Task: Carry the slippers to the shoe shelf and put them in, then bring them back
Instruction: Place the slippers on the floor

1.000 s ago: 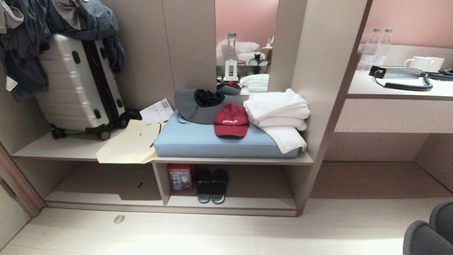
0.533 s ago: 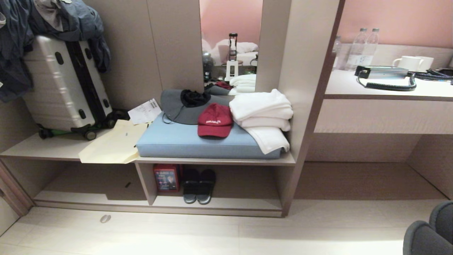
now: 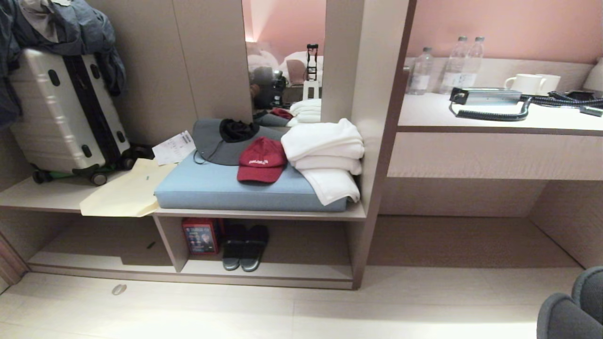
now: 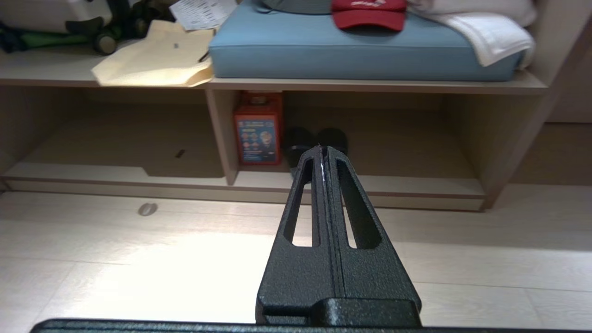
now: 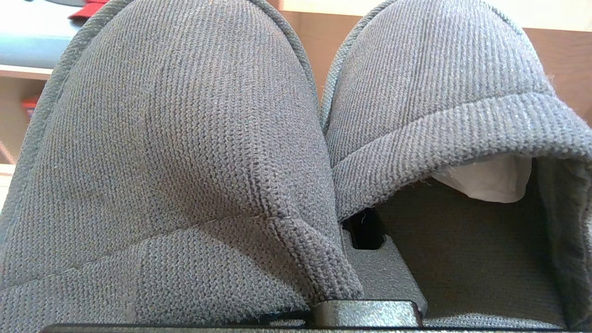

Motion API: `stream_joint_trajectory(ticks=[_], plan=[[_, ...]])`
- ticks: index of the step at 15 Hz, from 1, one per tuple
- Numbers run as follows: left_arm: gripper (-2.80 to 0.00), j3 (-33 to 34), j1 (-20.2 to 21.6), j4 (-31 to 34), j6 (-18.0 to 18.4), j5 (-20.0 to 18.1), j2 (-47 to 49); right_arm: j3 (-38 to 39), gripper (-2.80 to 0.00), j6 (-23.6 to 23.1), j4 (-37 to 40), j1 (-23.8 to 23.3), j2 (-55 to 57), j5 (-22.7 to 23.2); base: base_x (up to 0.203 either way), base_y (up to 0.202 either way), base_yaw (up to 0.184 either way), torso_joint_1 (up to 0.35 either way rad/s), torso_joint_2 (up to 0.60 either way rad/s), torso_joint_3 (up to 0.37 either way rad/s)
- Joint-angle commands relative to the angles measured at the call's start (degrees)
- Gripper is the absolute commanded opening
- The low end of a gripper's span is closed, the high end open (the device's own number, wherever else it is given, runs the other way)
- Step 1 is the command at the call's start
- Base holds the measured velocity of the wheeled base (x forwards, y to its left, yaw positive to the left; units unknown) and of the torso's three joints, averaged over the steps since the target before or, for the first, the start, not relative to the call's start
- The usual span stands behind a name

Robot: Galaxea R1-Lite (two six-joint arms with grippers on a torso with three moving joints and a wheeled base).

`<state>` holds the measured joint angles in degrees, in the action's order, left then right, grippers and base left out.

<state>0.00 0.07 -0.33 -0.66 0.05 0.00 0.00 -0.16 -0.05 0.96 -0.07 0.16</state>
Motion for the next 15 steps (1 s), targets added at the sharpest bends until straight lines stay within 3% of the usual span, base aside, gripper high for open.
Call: stream_joint_trajectory(ticks=[1, 15], plan=[[-2.80, 0.00, 0.01, -0.02, -0.04, 0.03, 0.09, 0.09, -2.80, -0.02, -0.04, 0.09, 0.07, 0.02, 0.000, -0.195, 0.007, 0.006, 0.00, 0.001], [-2.80, 0.00, -0.04, -0.02, -0.04, 0.03, 0.09, 0.09, -2.80, -0.02, -0.04, 0.03, 0.07, 0.02, 0.000, -0.197, 0.001, 0.001, 0.00, 0.002]])
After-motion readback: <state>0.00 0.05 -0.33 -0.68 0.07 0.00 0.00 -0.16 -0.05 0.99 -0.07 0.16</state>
